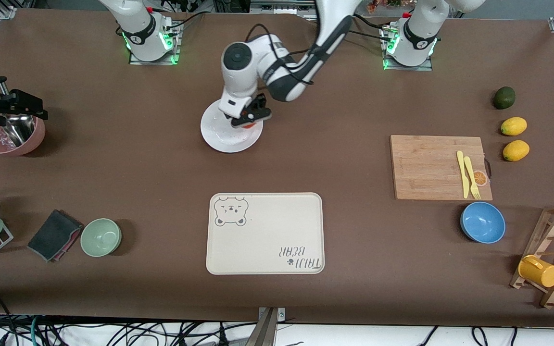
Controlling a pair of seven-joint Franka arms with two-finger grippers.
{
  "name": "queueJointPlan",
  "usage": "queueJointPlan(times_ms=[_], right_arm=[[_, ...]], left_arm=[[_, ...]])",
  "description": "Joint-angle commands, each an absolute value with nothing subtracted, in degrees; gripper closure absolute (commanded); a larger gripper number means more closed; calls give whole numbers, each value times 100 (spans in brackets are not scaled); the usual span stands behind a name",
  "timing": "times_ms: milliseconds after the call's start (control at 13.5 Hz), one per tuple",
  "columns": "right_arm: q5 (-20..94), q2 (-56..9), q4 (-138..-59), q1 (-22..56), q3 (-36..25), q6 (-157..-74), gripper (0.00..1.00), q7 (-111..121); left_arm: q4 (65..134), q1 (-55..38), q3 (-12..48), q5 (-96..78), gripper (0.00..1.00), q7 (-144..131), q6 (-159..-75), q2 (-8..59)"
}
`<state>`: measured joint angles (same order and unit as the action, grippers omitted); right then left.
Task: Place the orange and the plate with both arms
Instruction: 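Carry the orange with the left gripper onto the white plate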
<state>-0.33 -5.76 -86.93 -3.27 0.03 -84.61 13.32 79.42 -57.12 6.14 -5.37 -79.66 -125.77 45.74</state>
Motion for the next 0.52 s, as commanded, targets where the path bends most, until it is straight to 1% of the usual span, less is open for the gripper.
queueJointPlan(times_ms=[0,74,148,222,296,370,444], right_arm=[[-79,-624,-8578,-325,9,-8429,0,1318],[-79,-615,-8578,-325,9,-8429,0,1318],[-79,-624,-8587,-325,9,-8429,0,1318],[-79,-624,-8587,-325,9,-8429,0,1318],[-79,-624,-8578,-325,9,-8429,0,1318],[-79,-624,-8578,-325,9,-8429,0,1318],[-88,-624,-8578,-334,9,-8446,0,1318]], left_arm=[[7365,-6020,510,-686,89,-8244,-12935,5149],[7357,-6029,510,-686,77,-8227,-13164,5246],[7374,-6029,501,-668,32,-8200,-13218,5282],[7374,-6029,501,-616,0,-8191,-13167,5265],[7374,-5977,475,-607,0,-8183,-13070,5169],[7374,-5846,449,-580,0,-8165,-12678,4977],[7365,-5523,466,-563,0,-8078,-12178,4775]])
